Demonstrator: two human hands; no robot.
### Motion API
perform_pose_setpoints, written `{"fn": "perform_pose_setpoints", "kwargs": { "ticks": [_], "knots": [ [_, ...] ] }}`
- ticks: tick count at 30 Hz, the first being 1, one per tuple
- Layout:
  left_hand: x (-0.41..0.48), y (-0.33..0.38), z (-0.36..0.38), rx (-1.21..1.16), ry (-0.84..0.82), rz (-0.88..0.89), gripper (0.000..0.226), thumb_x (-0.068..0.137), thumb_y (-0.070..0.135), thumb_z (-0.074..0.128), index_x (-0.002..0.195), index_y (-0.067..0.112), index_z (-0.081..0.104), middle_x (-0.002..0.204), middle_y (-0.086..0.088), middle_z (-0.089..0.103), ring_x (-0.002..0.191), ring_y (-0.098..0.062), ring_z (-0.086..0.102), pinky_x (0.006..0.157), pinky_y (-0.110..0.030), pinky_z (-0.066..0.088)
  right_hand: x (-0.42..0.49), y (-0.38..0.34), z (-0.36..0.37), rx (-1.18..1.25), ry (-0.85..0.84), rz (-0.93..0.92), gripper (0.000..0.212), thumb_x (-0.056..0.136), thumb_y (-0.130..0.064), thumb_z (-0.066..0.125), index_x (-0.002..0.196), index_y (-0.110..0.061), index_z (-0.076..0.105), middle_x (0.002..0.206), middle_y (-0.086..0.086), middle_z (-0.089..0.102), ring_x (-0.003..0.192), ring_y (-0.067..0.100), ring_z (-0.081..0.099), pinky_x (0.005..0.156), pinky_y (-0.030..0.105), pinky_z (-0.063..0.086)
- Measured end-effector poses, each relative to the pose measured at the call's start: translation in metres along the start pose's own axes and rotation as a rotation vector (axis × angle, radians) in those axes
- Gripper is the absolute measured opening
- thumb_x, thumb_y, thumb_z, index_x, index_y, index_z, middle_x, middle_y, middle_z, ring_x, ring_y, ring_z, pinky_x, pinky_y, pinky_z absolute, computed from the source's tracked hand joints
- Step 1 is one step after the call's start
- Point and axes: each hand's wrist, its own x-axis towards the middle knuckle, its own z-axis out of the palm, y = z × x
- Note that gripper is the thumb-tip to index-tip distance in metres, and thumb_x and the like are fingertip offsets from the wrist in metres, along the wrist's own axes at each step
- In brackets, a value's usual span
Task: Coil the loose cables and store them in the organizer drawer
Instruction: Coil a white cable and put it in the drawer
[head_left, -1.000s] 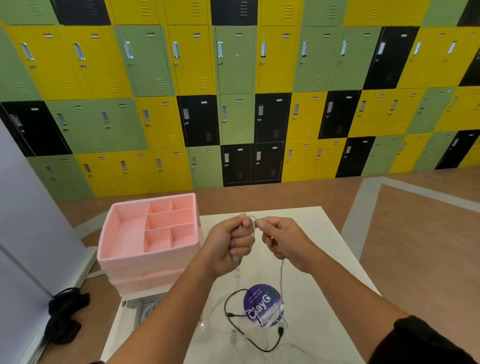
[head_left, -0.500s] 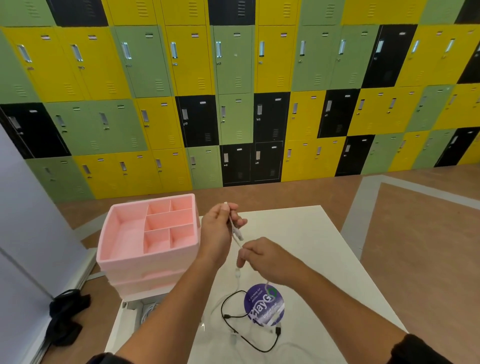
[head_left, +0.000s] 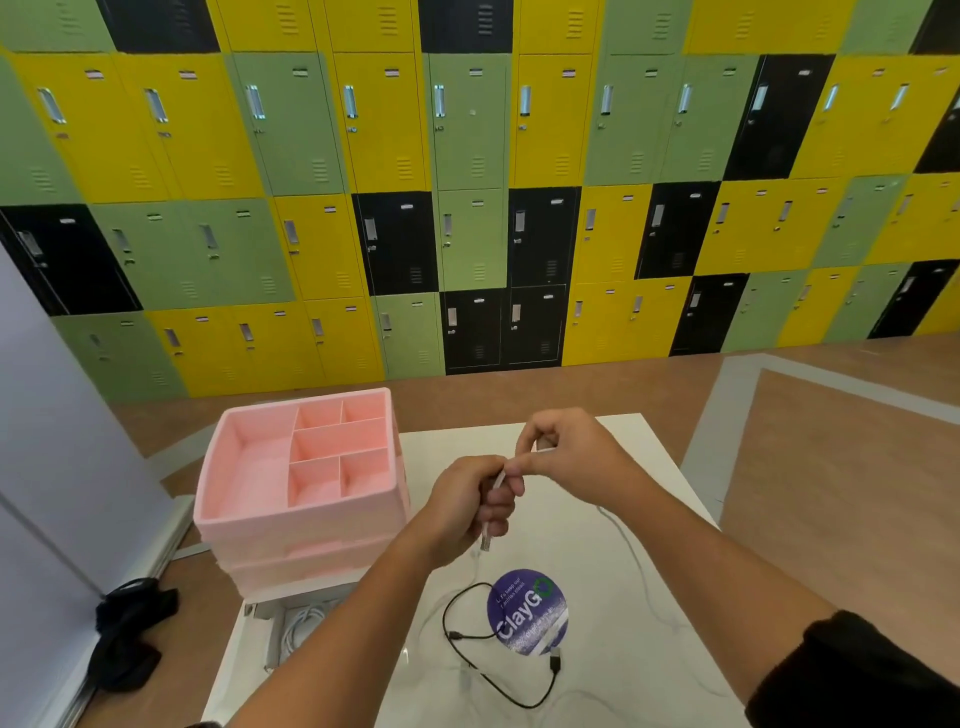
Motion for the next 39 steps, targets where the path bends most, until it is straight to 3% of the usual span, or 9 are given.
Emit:
{"fn": "perform_pose_setpoints", "kwargs": {
  "ticks": [2, 5, 7, 11, 17, 22, 27, 34, 39],
  "knots": [
    [-0.001, 0.002, -0.003, -0.020, -0.034, -0.025, 0.034, 0.097, 0.014, 0.034, 0.073, 0.011, 0.057, 0.062, 0.000, 0.019, 0.050, -0.012, 0.017, 0.043, -0.022, 0.026, 0.001, 0.001, 0.000, 0.042, -0.001, 0.005, 0.014, 0.076, -0.027, 0.086, 0.076, -0.019, 0.075, 0.054, -0.009, 0.054, 0.051, 0.003, 0.043, 0.053, 0.026, 0.039],
    [-0.002, 0.002, -0.007, -0.062, -0.084, -0.033, 0.036, 0.103, 0.018, 0.037, 0.074, 0.012, 0.057, 0.061, 0.002, 0.019, 0.049, -0.011, 0.016, 0.042, -0.021, 0.026, 0.005, 0.004, 0.000, 0.041, -0.078, 0.010, 0.007, 0.084, -0.028, 0.080, 0.082, -0.021, 0.079, 0.074, -0.002, 0.073, 0.074, 0.014, 0.067, 0.074, 0.035, 0.056],
    [-0.002, 0.001, -0.009, -0.108, -0.099, -0.011, 0.035, 0.105, 0.021, 0.039, 0.078, 0.011, 0.059, 0.059, 0.003, 0.021, 0.049, -0.009, 0.019, 0.044, -0.020, 0.028, 0.005, 0.007, -0.001, 0.046, -0.089, -0.002, 0.007, 0.089, -0.025, 0.075, 0.087, -0.020, 0.079, 0.081, -0.004, 0.075, 0.083, 0.012, 0.069, 0.080, 0.033, 0.057],
    [-0.002, 0.001, -0.011, -0.198, -0.089, 0.031, 0.030, 0.104, 0.021, 0.045, 0.082, 0.007, 0.061, 0.056, 0.005, 0.024, 0.046, -0.007, 0.022, 0.042, -0.018, 0.027, 0.002, 0.004, 0.004, 0.177, -0.082, -0.010, 0.013, 0.095, -0.019, 0.068, 0.096, -0.010, 0.077, 0.060, -0.017, 0.065, 0.055, -0.005, 0.057, 0.053, 0.010, 0.042],
    [-0.004, 0.005, -0.011, -0.321, -0.088, -0.065, 0.035, 0.104, 0.021, 0.042, 0.077, 0.008, 0.059, 0.051, 0.008, 0.025, 0.038, -0.003, 0.020, 0.034, -0.015, 0.020, 0.003, 0.008, 0.010, 0.270, -0.146, 0.073, 0.020, 0.096, -0.026, 0.066, 0.085, -0.010, 0.072, 0.057, -0.002, 0.046, 0.052, 0.011, 0.041, 0.049, 0.027, 0.040],
    [-0.001, 0.006, -0.015, -0.489, -0.119, -0.086, 0.030, 0.102, 0.018, 0.039, 0.089, 0.004, 0.061, 0.058, 0.006, 0.025, 0.042, -0.005, 0.025, 0.039, -0.018, 0.032, 0.006, 0.007, 0.012, 0.322, -0.123, 0.060, 0.022, 0.100, -0.026, 0.060, 0.086, -0.015, 0.073, 0.056, -0.002, 0.043, 0.052, 0.010, 0.038, 0.049, 0.027, 0.037],
    [0.002, 0.019, -0.012, -0.756, -0.162, -0.037, 0.027, 0.102, 0.016, 0.039, 0.088, 0.003, 0.057, 0.056, 0.006, 0.030, 0.041, -0.004, 0.030, 0.038, -0.018, 0.035, 0.002, 0.008, 0.030, 0.625, -0.099, 0.169, 0.029, 0.107, -0.026, 0.046, 0.096, -0.010, 0.067, 0.055, 0.001, 0.037, 0.046, 0.011, 0.029, 0.044, 0.023, 0.025],
    [0.012, 0.024, -0.005, -0.742, 0.162, 0.208, 0.028, 0.107, 0.014, 0.036, 0.092, 0.003, 0.057, 0.059, 0.002, 0.035, 0.047, -0.009, 0.035, 0.050, -0.022, 0.045, -0.008, 0.003, 0.057, 0.569, -0.154, 0.286, 0.044, 0.106, -0.028, 0.046, 0.063, -0.022, 0.058, 0.053, 0.000, 0.036, 0.045, 0.013, 0.026, 0.047, 0.023, 0.019],
    [0.020, 0.018, -0.008, -0.631, 0.402, 0.321, 0.028, 0.108, 0.011, 0.036, 0.095, 0.002, 0.059, 0.058, -0.001, 0.047, 0.052, -0.012, 0.049, 0.071, -0.031, 0.055, -0.019, 0.002, 0.065, 0.249, -0.252, 0.180, 0.034, 0.105, -0.023, 0.043, 0.076, -0.018, 0.061, 0.059, 0.000, 0.043, 0.045, 0.008, 0.034, 0.045, 0.023, 0.030]
  ]
}}
